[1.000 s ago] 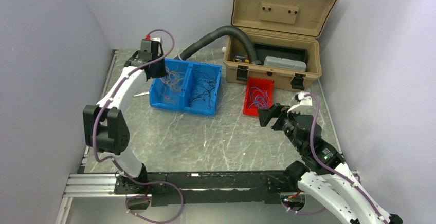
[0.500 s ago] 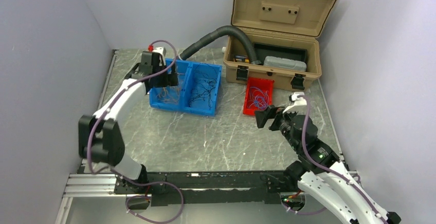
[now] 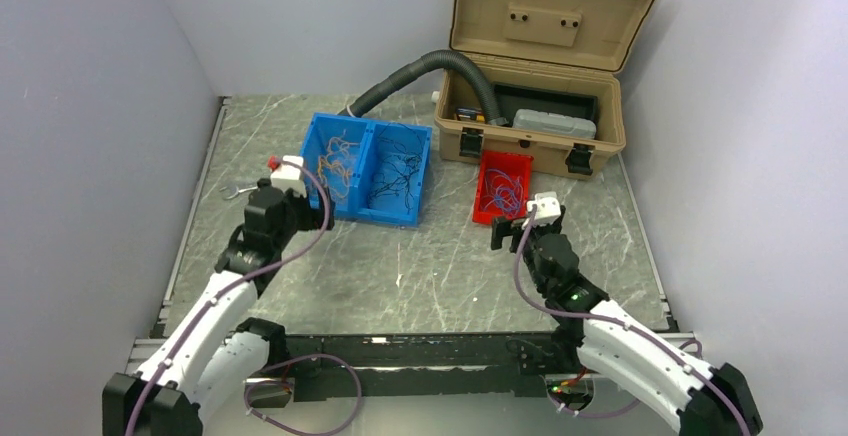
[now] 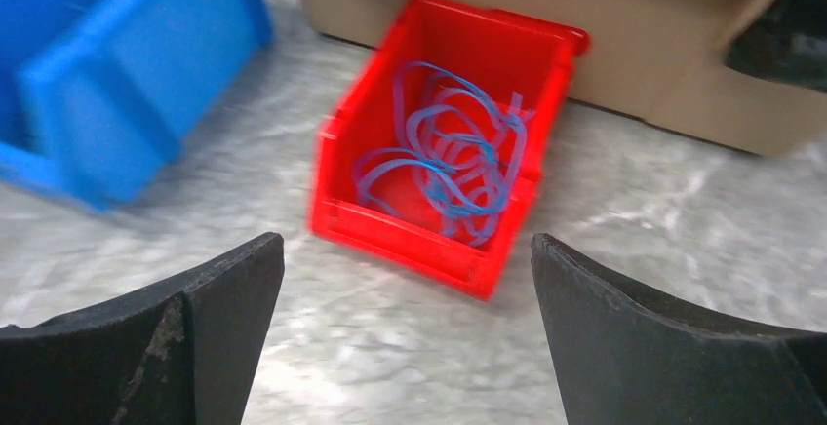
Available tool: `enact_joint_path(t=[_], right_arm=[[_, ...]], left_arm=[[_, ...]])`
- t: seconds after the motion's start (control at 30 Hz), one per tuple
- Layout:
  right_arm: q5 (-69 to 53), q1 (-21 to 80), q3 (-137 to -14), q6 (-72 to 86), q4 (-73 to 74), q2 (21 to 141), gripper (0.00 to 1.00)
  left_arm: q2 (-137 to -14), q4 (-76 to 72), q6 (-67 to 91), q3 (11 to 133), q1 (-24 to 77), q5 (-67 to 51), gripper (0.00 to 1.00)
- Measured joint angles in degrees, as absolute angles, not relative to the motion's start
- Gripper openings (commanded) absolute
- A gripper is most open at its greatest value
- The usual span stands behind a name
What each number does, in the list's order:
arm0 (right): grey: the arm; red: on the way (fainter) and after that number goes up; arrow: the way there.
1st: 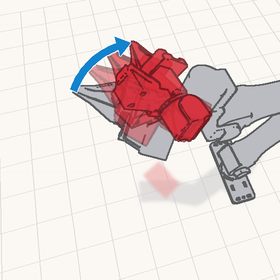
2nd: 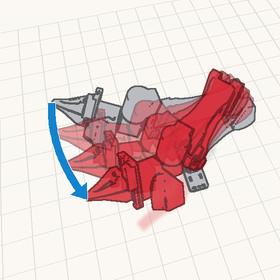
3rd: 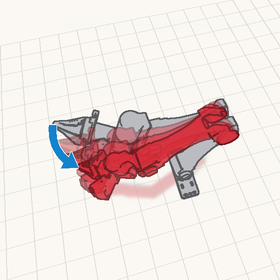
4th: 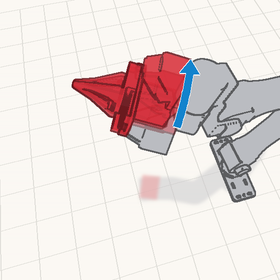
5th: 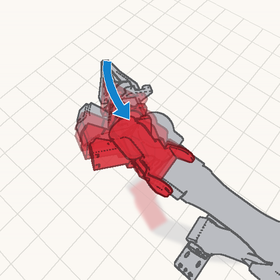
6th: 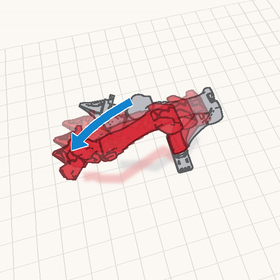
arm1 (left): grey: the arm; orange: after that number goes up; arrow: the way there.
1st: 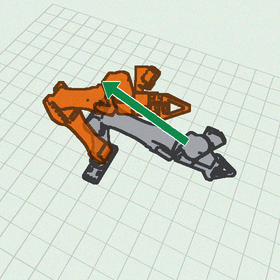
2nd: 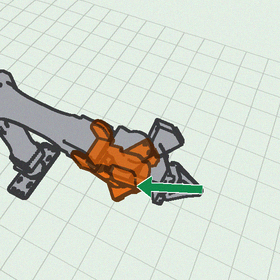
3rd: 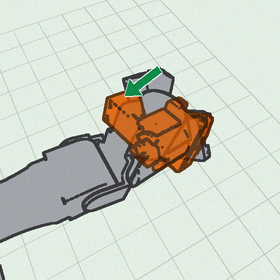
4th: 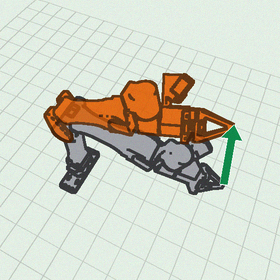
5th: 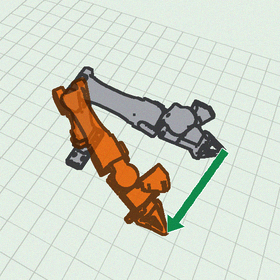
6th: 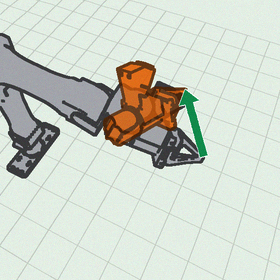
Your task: Untangle the cables
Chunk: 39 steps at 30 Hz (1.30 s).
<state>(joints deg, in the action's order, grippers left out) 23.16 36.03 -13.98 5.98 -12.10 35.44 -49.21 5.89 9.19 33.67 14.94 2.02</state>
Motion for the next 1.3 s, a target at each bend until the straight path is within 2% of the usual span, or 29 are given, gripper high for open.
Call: enact_joint_path(t=[0.1, 0.27, 0.4, 0.47, 0.63, 0.73, 0.87, 0.93, 1.1, 1.3], right_arm=[[26.20, 32.77, -8.58, 1.56, -21.06, 39.33, 0.97], [25.23, 18.46, -6.68, 1.30, -31.00, 44.97, 0.98], [25.30, 14.28, -6.48, 2.02, -43.92, 55.88, 1.00], [25.98, 13.02, -6.09, 2.55, -50.61, 63.81, 1.00], [24.99, 9.52, -9.85, 4.16, -48.53, 71.61, 1.00], [23.33, 7.75, -13.10, 3.95, -49.25, 73.34, 0.99], [20.86, 5.87, -11.07, 1.93, -60.66, 78.70, 0.98], [20.60, 5.63, -9.96, 0.78, -64.79, 83.35, 0.98], [18.39, 4.80, -10.24, -0.05, -64.45, 85.47, 1.00], [17.65, 4.40, -10.66, -0.25, -65.28, 85.45, 1.00]], left_arm=[[-44.93, 2.59, 7.77, 25.32, 14.94, 4.51, 0.99], [-41.19, -5.72, 5.34, 16.49, 14.96, 10.28, 1.00], [-40.71, -16.14, 1.93, 10.52, 14.94, 14.15, 0.99], [-42.41, -23.64, -0.45, 7.68, 14.85, 15.84, 0.99], [-55.70, -44.29, -5.48, 1.69, 11.66, 17.93, 0.99], [-59.40, -49.41, -6.33, 1.32, 9.61, 16.27, 0.99], [-63.99, -50.63, -6.39, 6.72, 7.01, 14.50, 0.97], [-66.39, -50.81, -6.63, 10.17, 6.20, 13.82, 0.99], [-74.54, -63.09, -6.39, 8.49, 2.09, 9.93, 0.99], [-77.17, -59.22, -5.82, 10.20, 0.34, 8.03, 0.99]])
